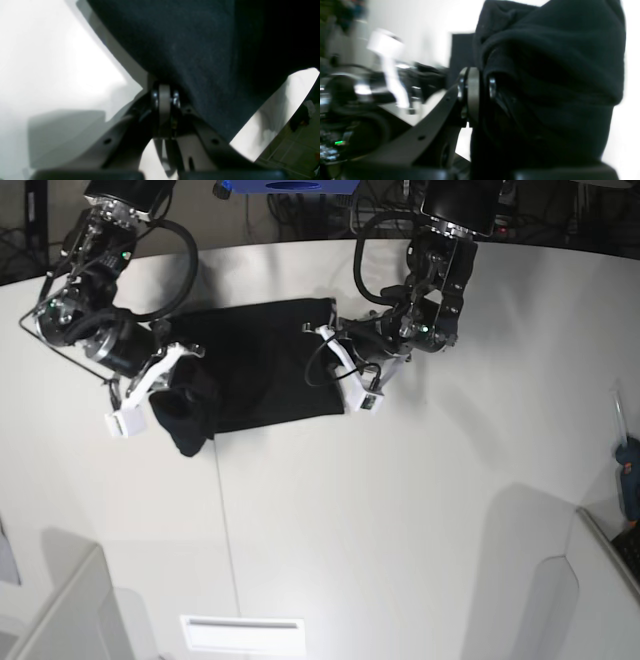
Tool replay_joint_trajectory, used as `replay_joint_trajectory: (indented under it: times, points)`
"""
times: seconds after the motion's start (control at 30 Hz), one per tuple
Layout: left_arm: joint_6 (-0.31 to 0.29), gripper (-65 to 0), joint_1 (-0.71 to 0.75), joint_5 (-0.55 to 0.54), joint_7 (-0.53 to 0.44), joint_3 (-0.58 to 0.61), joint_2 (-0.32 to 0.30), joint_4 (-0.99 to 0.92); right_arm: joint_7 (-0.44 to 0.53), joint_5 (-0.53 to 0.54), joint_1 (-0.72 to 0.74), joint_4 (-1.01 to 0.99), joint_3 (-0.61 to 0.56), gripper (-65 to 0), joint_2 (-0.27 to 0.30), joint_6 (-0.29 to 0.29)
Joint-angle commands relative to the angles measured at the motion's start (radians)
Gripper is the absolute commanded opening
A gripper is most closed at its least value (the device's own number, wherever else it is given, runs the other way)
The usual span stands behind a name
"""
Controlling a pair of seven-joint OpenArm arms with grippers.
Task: Fold the T-shirt properly
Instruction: 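Fold the strip in half, bringing the left gripper toward the right gripper, then release the left gripper and lift it away from the shirt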
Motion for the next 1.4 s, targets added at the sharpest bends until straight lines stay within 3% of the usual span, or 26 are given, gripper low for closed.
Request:
replay_joint_trajectory:
  times: [0.0,0.23,0.37,0.53,0.73,1.03,1.1,1.23,1.37]
  points:
    - [0.003,-65.0,-0.008,0.000,0.006,0.003,0.004,0.009,0.017,0.036,0.010,0.020,0.017,-65.0,0.013,0.000]
    - [0.003,-65.0,-0.008,0.000,0.008,0.008,0.010,0.010,0.016,0.051,-0.015,0.015,0.032,-65.0,0.003,0.000]
    - [0.003,-65.0,-0.008,0.000,0.008,0.003,0.023,0.010,0.014,0.056,-0.025,0.017,0.031,-65.0,-0.036,0.000]
    - [0.003,-65.0,-0.003,0.000,0.008,0.005,0.021,0.015,0.026,0.048,-0.027,0.014,-0.058,-65.0,-0.061,-0.003]
    - [0.003,-65.0,0.008,-0.002,0.008,-0.003,0.012,0.021,0.091,-0.004,-0.025,0.011,-0.135,-65.0,-0.066,-0.092]
    - [0.003,-65.0,0.078,-0.008,0.010,-0.110,0.004,0.141,0.155,-0.147,-0.039,0.011,-0.247,-65.0,-0.075,-0.093]
    - [0.003,-65.0,0.101,-0.008,0.011,-0.122,-0.014,0.173,0.186,-0.148,-0.052,0.011,-0.276,-65.0,-0.075,-0.107]
    - [0.003,-65.0,0.153,-0.009,0.011,-0.122,-0.071,0.217,0.244,-0.148,-0.053,-0.017,-0.346,-65.0,-0.064,-0.194]
    - [0.000,-65.0,0.245,-0.011,0.003,-0.158,-0.116,0.294,0.260,-0.150,-0.053,-0.024,-0.368,-65.0,-0.064,-0.213]
